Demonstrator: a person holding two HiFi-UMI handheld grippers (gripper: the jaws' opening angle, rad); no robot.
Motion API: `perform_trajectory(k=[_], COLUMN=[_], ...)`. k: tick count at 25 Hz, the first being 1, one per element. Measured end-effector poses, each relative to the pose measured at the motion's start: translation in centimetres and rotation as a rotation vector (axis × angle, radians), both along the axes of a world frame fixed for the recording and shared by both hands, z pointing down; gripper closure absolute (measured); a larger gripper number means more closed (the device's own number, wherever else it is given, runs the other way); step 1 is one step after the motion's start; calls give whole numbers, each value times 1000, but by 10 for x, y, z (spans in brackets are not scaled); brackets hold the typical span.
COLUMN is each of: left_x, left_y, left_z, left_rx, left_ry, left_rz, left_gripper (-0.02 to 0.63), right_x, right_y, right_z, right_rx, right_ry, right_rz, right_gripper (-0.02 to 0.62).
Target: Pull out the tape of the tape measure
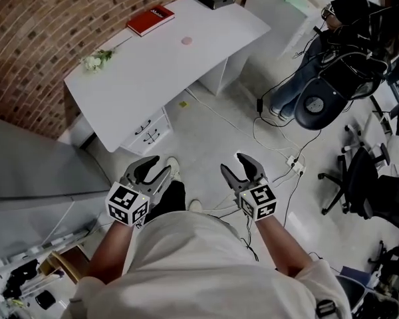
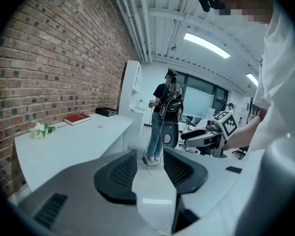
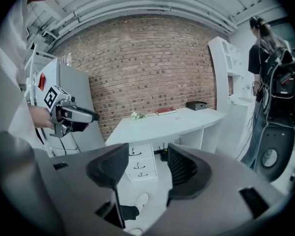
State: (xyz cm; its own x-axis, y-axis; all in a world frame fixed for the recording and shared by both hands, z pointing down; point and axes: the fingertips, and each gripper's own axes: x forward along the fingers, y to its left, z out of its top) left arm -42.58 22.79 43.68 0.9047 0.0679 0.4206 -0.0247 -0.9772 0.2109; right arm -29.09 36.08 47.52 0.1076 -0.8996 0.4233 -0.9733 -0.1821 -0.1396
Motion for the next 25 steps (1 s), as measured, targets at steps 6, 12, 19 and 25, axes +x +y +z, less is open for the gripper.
perform_trajectory(k=[6,12,19,25], left_x=[36,81,118,143], left_y=[-57,-124,-183,-221], left_z=[9,8,11,22], left_rx=[-16,-19,-17,-21], left_ry=[5,9,7,3], left_rz=[15,20,44,84], left_gripper=[446,451,451,451], right_x=[36,76,106,128], right_y=[-43,-102,-171,-216], right_z=[6,4,-5,-4], right_rx=[-40,-73,-84,-85], right_ry=[-1,14,30,48], right_rz=[44,60,67,85], right_gripper=[364,364,364,364])
